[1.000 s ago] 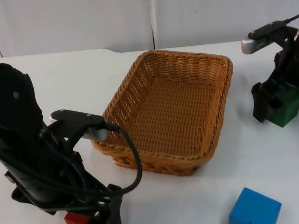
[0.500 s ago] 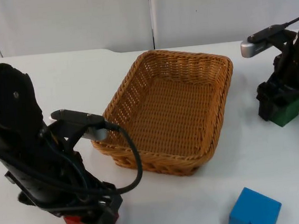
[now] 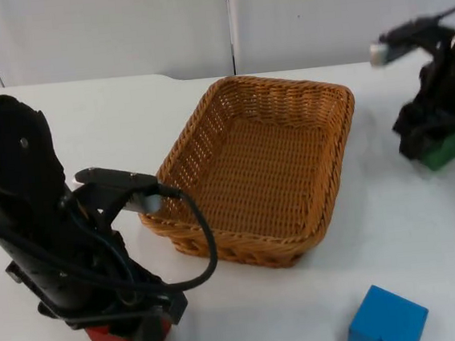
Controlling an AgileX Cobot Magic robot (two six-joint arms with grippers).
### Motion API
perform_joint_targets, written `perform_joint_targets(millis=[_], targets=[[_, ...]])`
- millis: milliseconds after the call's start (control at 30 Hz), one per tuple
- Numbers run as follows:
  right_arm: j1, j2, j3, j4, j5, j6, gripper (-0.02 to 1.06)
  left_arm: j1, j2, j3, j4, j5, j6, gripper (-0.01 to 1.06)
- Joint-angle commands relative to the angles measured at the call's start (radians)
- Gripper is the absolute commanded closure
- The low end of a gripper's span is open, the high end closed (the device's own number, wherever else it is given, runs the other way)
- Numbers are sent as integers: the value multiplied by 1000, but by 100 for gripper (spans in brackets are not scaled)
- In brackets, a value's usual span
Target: Pick up one cube with each hand and place exactly two cubes into the same basket, leaving the remaining cube outside.
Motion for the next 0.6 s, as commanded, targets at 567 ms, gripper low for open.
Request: perform_joint_targets(millis=[567], targets=[[5, -424, -3, -3, 66, -4, 105, -6, -407, -2, -15, 144, -58, 105]])
